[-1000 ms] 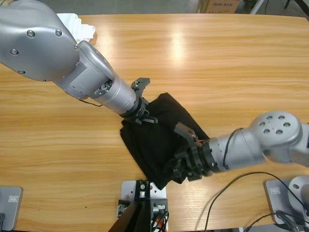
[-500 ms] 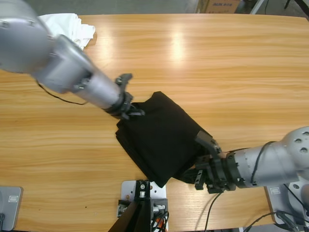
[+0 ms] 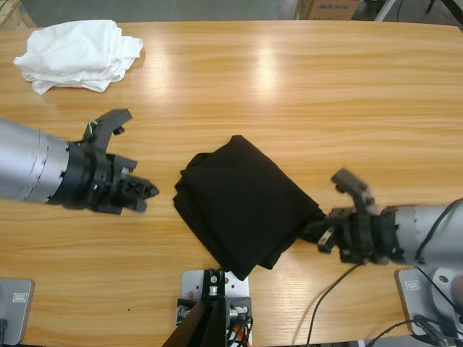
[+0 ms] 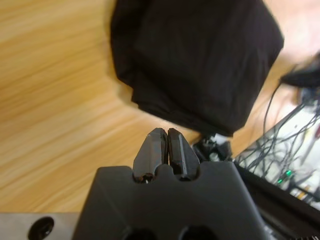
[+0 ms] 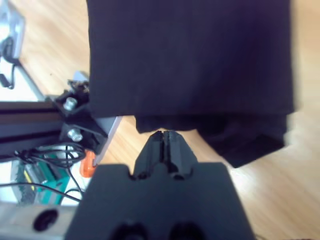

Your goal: Fold clothes

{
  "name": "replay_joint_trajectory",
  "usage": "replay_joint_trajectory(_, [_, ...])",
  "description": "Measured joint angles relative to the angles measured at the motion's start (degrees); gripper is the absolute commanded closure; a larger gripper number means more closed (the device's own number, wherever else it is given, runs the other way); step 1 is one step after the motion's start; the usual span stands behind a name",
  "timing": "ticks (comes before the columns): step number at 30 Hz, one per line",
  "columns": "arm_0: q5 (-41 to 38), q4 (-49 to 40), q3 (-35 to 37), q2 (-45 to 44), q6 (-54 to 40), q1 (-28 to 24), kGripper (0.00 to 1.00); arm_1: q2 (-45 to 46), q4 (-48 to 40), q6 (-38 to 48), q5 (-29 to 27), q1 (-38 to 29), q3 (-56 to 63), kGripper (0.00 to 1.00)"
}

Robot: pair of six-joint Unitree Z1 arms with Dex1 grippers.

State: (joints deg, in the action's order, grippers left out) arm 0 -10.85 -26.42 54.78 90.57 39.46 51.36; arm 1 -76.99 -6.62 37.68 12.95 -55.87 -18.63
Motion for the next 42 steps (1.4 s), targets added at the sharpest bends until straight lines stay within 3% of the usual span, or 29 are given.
replay_joint_trajectory(6, [8.17, -8.58, -0.07, -6.62, -8.24, 1.89, 0.004, 2.86, 28.42, -9.20, -5.82, -0.02, -25.13, 0.000])
replay_joint_trajectory(10, [11.28, -12.39, -0.58, -11.02, -10.70, 1.95, 0.004, -4.83, 42.67, -13.29, -7.72, -0.06, -40.42, 0.000])
replay_joint_trajectory(14, [11.69, -13.49, -3.22, -13.91, -15.44, 2.03, 0.003, -14.52, 51.29, -14.85, -9.43, -0.10, -50.46, 0.000])
replay_joint_trajectory(22, [11.69, -13.54, -4.97, -15.21, -21.21, 2.13, 0.002, -27.81, 53.13, -15.30, -9.54, -0.37, -54.34, 0.000])
replay_joint_trajectory(42, [11.69, -10.59, -7.13, -15.21, -21.33, 2.13, 0.004, -38.44, 50.17, -13.56, -11.39, -3.78, -58.61, 0.000])
